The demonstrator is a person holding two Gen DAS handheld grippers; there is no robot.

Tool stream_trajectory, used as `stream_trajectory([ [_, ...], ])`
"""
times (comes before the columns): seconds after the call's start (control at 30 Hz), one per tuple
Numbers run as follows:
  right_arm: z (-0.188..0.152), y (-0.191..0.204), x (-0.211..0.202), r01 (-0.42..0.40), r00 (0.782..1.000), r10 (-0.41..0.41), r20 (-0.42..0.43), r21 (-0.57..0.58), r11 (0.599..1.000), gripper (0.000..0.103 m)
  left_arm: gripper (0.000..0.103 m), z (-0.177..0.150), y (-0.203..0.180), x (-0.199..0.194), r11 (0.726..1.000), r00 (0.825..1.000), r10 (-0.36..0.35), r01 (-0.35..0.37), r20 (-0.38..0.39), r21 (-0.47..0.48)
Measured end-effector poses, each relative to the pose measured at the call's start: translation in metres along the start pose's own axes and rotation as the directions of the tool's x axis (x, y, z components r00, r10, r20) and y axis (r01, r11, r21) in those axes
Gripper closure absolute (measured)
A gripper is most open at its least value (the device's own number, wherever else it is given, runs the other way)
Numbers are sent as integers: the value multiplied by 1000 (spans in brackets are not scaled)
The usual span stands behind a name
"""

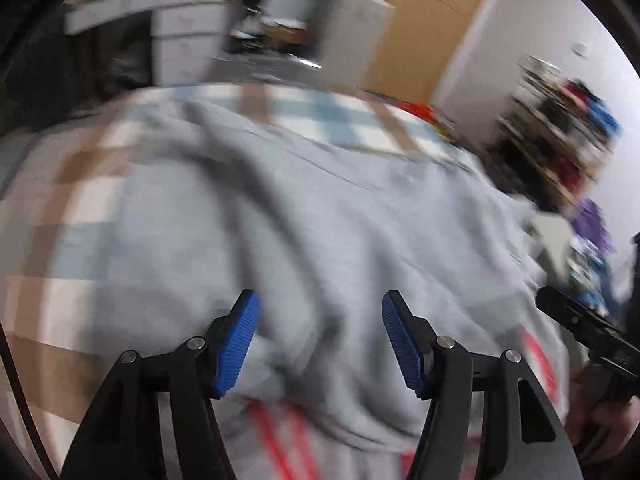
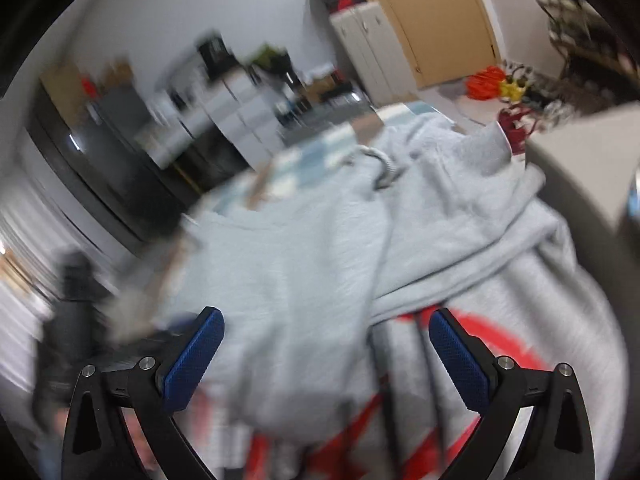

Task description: Fold large clothes

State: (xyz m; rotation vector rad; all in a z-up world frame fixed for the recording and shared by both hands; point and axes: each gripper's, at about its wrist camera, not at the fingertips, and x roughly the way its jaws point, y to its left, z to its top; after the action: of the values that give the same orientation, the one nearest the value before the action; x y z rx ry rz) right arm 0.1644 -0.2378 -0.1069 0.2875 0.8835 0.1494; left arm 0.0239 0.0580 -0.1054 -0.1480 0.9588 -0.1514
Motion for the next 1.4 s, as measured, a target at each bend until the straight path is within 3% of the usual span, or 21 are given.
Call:
stream_trajectory([
  [0.03,11,4,14,63,997,-65,-31,-64,996,0,44,4,12,10,999,999,44,-45,-27,-31],
  [0.07,20,6,26,93,994,-99,-55,-102,990,0,44,6,22,22,997,996,43,-48,-77,-55],
  [0.13,39,6,61,137,974,-165,-157,-177,975,0,44,8,43,45,992,986,-28,8,-161,-124],
  [0.17,45,3,79,156,958,-197,-210,-196,968,0,39,12,48,44,991,990,-48,30,-134,-133],
  [0.27,43,-8,119,149,909,-216,-357,-206,967,0,33,24,43,54,997,977,-11,-5,-212,-76],
  [0.43,50,-12,130,153,913,-215,-347,-199,968,0,15,35,27,74,994,963,81,-58,-258,98],
  [0.5,53,-11,134,140,910,-210,-358,-212,967,0,1,41,27,85,988,958,113,-81,-263,129],
  [0.6,56,-7,142,117,902,-205,-381,-240,964,0,1,54,32,100,990,954,100,-67,-282,124],
  [0.83,79,1,166,85,914,-182,-362,-267,960,0,1,85,21,126,979,922,115,-42,-370,198],
  [1.23,116,10,200,76,927,-166,-335,-266,961,0,1,133,17,169,981,915,99,-23,-392,195],
  [1.3,115,9,200,75,927,-165,-337,-263,962,0,1,142,18,168,977,922,123,-48,-366,206],
  [1.37,112,10,196,64,934,-147,-326,-253,965,0,1,145,14,165,957,934,211,-137,-288,257],
  [1.4,109,7,193,51,940,-130,-317,-246,968,0,1,143,14,163,960,933,207,-136,-294,244],
])
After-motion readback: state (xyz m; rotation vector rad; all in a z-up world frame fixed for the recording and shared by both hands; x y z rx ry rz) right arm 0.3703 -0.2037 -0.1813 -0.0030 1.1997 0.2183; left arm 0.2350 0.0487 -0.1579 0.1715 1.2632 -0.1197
